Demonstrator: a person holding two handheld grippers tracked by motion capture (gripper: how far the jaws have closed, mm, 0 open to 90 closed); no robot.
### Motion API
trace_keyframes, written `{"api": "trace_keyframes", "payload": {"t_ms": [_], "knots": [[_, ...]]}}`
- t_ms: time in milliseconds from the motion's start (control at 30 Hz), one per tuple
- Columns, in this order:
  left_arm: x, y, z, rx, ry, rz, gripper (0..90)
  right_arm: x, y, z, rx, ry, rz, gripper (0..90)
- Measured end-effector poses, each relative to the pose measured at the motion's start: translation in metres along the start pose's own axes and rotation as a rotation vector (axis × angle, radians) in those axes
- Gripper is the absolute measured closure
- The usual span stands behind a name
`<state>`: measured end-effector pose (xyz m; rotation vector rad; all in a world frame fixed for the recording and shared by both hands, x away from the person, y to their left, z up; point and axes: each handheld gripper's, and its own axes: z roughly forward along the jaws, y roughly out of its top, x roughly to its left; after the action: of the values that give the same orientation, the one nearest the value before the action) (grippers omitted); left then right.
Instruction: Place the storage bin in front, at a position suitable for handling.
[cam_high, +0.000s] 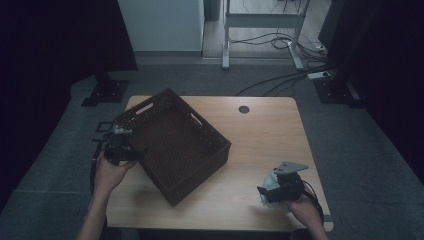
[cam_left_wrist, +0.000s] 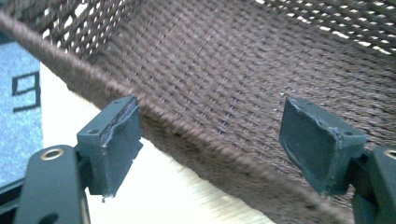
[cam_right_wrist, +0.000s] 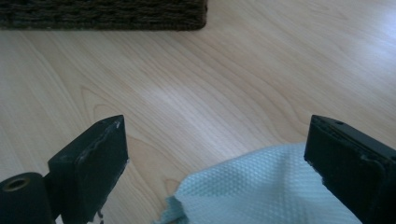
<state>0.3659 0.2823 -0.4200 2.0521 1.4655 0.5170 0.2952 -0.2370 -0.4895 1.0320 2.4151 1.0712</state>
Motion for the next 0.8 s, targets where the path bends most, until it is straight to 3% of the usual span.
{"api": "trace_keyframes", "payload": {"t_ms": [133, 233, 300, 433, 600, 700, 800], "knots": [[0.004, -0.008, 0.008, 0.016, -0.005, -0.016, 23.4, -0.006, -0.004, -0.008, 0.007, -0.054, -0.003, 8.7], [0.006, -0.012, 0.009, -0.003, -0.060, -0.041, 28.6, -0.014, -0.008, -0.014, 0.026, -0.093, 0.001, 11.4], [0.004, -0.013, 0.010, -0.008, -0.051, -0.041, 30.0, -0.019, -0.011, -0.018, 0.039, -0.107, 0.007, 11.4], [0.003, -0.015, 0.010, -0.007, -0.087, -0.059, 34.0, -0.031, -0.025, -0.020, 0.100, -0.107, 0.031, 13.1], [-0.003, -0.018, 0.009, -0.014, -0.067, -0.057, 33.9, -0.040, -0.041, -0.012, 0.175, -0.081, 0.057, 21.6], [-0.008, -0.019, 0.008, -0.010, -0.061, -0.062, 33.8, -0.040, -0.043, -0.006, 0.209, -0.048, 0.045, 29.5], [-0.017, -0.019, 0.006, 0.001, -0.050, -0.068, 33.8, -0.038, -0.044, 0.002, 0.275, -0.058, 0.012, 38.9]]}}
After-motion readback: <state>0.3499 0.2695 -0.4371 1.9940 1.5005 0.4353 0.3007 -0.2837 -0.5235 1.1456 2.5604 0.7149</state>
